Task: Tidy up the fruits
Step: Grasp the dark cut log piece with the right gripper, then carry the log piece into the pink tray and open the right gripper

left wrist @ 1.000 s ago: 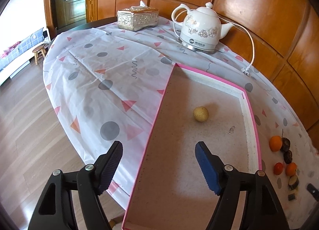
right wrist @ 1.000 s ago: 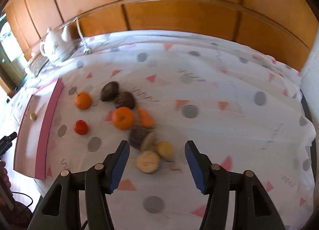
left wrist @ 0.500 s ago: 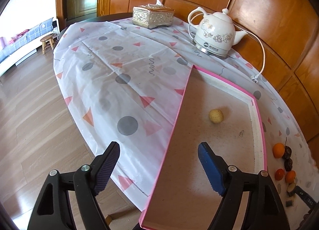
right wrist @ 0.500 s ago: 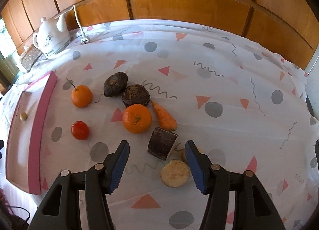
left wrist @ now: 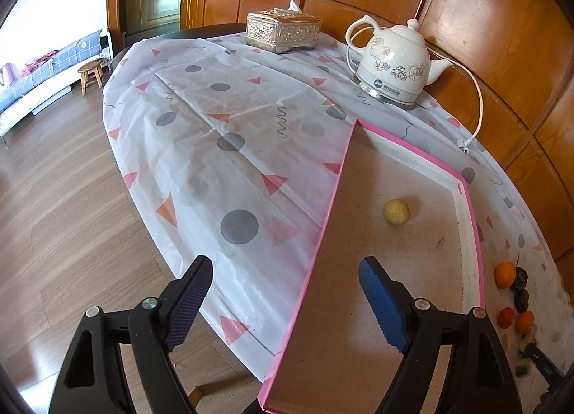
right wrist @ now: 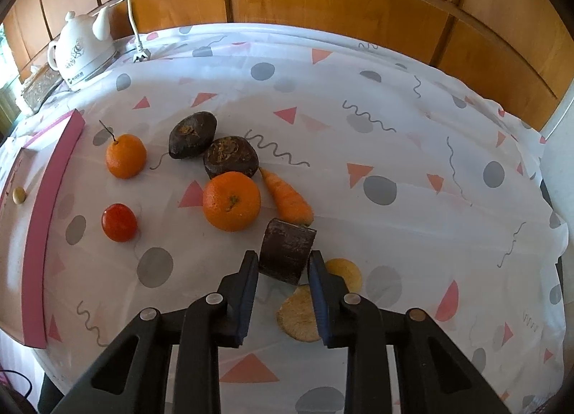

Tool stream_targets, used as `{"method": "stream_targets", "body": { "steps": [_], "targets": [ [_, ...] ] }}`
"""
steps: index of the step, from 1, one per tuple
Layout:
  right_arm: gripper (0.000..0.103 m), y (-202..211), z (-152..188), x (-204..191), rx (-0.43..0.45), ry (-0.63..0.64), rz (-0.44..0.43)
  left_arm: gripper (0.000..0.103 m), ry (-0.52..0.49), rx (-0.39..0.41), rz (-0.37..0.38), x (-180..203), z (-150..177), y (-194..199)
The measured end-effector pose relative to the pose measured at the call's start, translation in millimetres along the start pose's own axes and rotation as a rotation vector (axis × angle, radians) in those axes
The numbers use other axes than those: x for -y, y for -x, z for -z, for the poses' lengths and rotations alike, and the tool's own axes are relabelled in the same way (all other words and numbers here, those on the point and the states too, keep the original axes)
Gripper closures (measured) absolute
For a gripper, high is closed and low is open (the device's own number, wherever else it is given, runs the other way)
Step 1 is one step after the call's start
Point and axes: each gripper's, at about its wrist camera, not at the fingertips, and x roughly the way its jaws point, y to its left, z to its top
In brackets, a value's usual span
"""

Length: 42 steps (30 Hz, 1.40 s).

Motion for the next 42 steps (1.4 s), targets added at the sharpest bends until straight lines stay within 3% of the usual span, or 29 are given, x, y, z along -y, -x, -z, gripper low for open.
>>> {"method": "stream_targets", "body": {
  "steps": [7,11,18,26,34,38,42],
  "targets": [
    [0.078,38,0,-13,0.089,0.032,-0.079,0.019,-0.009,0.008,0.003,2,1,0],
    [0.078,55,1,-35,0.107,0.089,-0.174,0.019,-0.019,0.010,0.009,3,1,0],
    [0.078,59,5,-109,0.056,0.241,-0.391,0.019,-0.065,0.030,0.030,13,3,5],
    [0.078,52,-1,-187,0.002,0.359,-0.524,0.018,-0.051,0.017,0.033,7,2,0],
    [0.077,30,-13,-238,-0.036,0.408,-0.508,0.018,-0.039,0.000,0.030,2,4,-5],
    [0.067,25,-15,-245,-0.022,0.402,-0.494,0.018,-0.037,-0.002,0.029,1,4,-6],
    [0.066,29,-12,-239,0.001,0.393,-0.473,0.018,-0.038,-0.004,0.030,2,5,-7]
  ]
}}
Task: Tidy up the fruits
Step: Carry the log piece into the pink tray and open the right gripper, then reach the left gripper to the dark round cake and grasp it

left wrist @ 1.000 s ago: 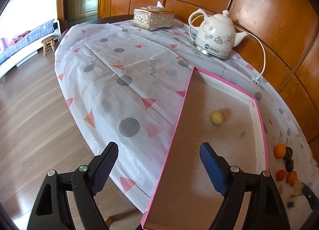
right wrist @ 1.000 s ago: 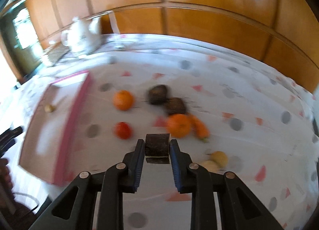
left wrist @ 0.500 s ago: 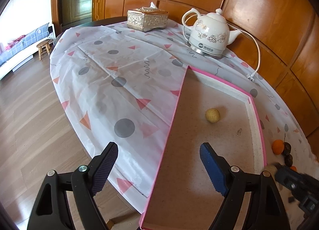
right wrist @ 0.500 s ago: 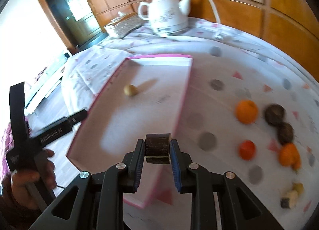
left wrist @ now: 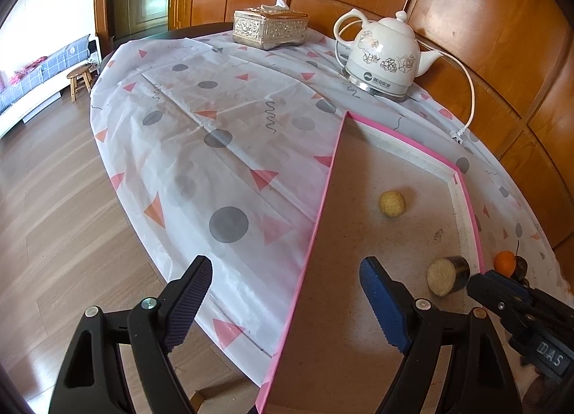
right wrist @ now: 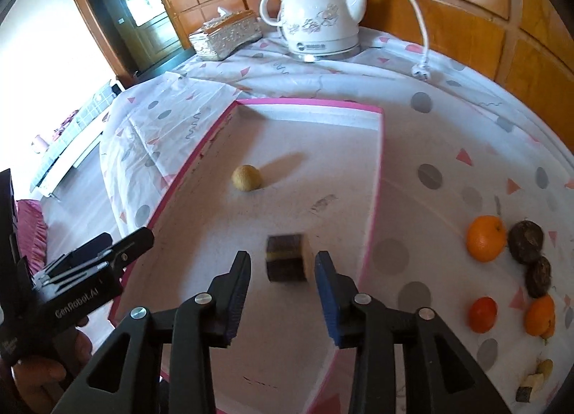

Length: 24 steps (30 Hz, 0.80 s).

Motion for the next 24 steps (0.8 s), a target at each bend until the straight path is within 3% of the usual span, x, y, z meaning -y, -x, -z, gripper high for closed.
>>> {"method": "stream_targets", "body": {
  "steps": [13,24],
  "targets": [
    [0.065,51,33,25,0.083,0.009,0.186,0.018,-0.059,0.021,0.031,16,3,12],
    [0.065,98,74,110,0.077,-0.141,0.392,0.018,-0.090,0.019,0.039,26,7,15]
  ]
}}
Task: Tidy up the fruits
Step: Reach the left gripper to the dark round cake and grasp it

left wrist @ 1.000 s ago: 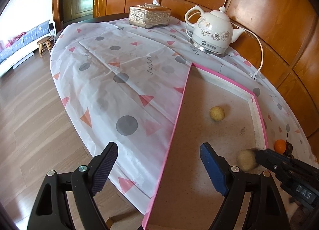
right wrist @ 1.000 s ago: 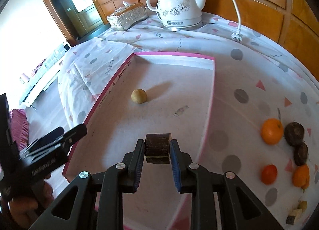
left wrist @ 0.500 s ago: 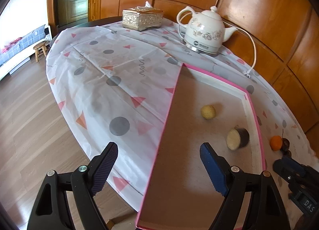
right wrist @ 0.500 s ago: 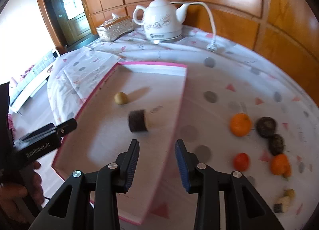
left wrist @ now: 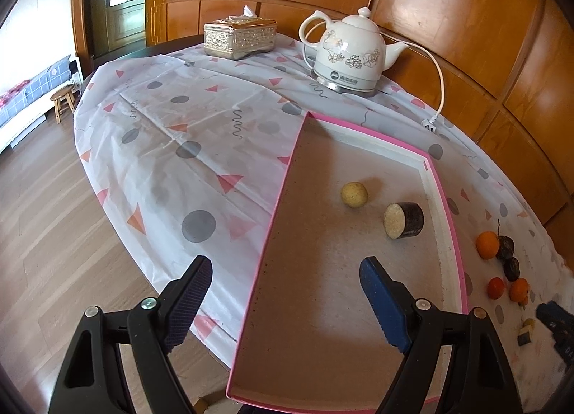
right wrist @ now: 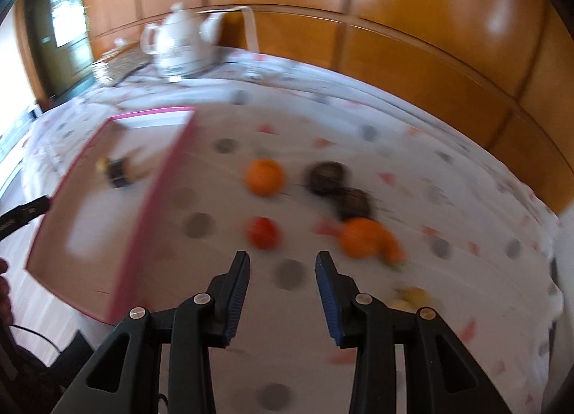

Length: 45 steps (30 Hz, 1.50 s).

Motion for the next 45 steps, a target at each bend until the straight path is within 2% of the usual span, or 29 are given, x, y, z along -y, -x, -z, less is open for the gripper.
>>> {"method": "stream_targets", "body": {
  "steps": [18,25,27,30,34,37,42,45],
  "targets": [
    [0.065,33,36,180,-0.047,-0.315,0.356,0.018,-0.134,0.021,0.043,40,-1,9],
    [0.065,45,50,251,-0.063,-0.463,0.508,0.018,-0.251,0.022,0.109,73,-3,13],
    [0.059,49,56,273,-0.061,-0.544,0.536,0.018,-0.288,0.012,0.140,85,-3,13],
    [0.058,57,67,301,-0.036,-0.665,0.571,0.018,-0.323,0.000,0.175,101,-4,14],
    [0.057,57,82,319,-0.030,-0.781,0.567,0.020,-0.411,-0.017,0.244,131,-5,15],
    [0.057,49,90,325,-0.068,-0.819,0.548,0.021,-0.493,-0.031,0.312,158,-5,15],
    [0.057,53,81,314,-0.037,-0.759,0.586,0.026,-0.611,-0.031,0.395,205,-7,13],
    [0.057,52,69,301,-0.002,-0.670,0.568,0.037,-0.668,-0.047,0.418,227,-9,5]
  ]
}}
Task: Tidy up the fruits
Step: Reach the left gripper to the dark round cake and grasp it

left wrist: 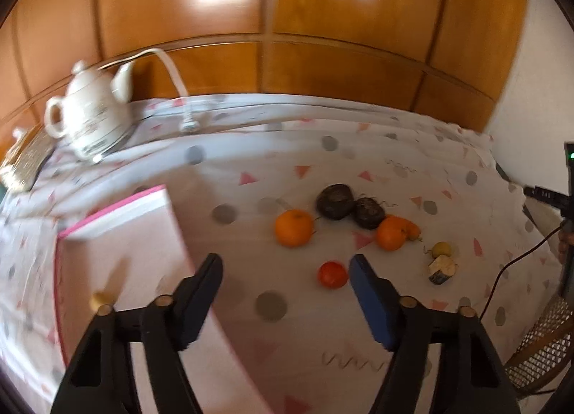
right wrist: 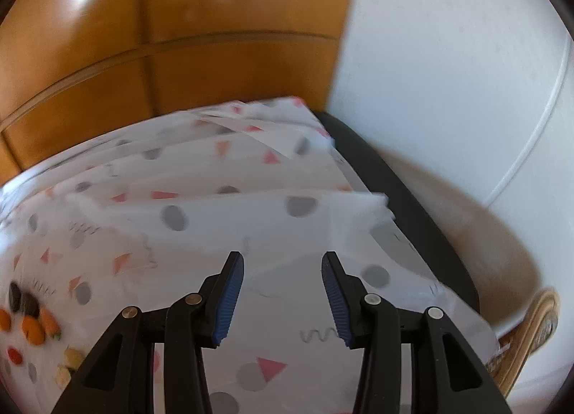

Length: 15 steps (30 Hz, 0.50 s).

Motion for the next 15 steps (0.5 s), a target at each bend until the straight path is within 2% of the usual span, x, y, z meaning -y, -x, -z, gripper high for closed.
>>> {"method": "stream_targets", "body": {
  "steps": [4,10,15],
  "targets": [
    [0.057,7,0,-16,0.023,0.069,-0.084,0.051,-0.067,-0.039,0.037,16,-18,-26],
    [0.057,-1,0,-16,-0.006,0.064,-0.088,0.052,-0.146,-0.090,0.063,37,-35,-64],
    [0.057,-3,2,-18,-0.009,0.076,-0.108,0.051,-0.197,-0.124,0.048,48,-48,-95]
  ]
}}
